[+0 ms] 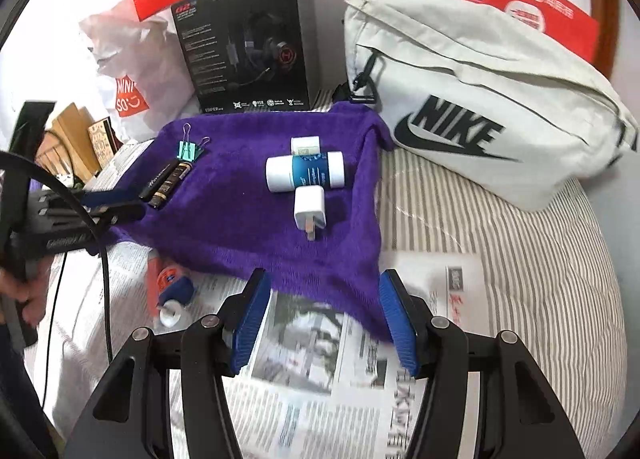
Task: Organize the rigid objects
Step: 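Move both grippers back toward the items on the newspaper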
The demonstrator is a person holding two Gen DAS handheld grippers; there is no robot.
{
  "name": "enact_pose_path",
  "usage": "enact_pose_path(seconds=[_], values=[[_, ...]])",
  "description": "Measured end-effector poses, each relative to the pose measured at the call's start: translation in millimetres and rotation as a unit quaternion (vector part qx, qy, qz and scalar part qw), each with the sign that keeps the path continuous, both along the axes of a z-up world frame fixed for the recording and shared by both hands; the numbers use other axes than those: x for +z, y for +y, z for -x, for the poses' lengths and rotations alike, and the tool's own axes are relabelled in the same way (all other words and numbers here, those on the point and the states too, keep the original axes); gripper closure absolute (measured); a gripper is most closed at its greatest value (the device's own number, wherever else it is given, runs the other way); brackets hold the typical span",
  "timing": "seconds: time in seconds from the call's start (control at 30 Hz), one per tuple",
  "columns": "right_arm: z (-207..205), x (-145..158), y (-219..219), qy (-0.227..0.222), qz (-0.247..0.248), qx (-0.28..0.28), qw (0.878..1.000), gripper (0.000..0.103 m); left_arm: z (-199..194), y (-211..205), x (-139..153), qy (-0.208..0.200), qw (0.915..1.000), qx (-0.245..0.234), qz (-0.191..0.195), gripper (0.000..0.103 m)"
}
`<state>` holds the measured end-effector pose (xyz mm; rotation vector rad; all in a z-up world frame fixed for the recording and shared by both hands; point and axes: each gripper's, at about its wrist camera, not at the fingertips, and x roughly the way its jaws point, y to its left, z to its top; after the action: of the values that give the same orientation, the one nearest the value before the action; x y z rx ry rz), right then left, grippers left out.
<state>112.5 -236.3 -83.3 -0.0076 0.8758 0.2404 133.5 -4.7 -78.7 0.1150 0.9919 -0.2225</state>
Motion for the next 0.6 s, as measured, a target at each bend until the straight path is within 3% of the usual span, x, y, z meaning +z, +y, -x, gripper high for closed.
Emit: enact_pose_path(seconds=[0.2, 0.6], values=[[24, -2, -6, 0.004, -0.002, -0.004, 1.0, 0.046, 36, -9, -25, 0.024, 0.9997, -0.003, 0.005, 0.057], [44, -4, 8, 0.002, 0.013, 0.013, 1.0, 0.045, 39, -30, -43, 0.045, 0.9987, -0.013, 0.021, 0.057]])
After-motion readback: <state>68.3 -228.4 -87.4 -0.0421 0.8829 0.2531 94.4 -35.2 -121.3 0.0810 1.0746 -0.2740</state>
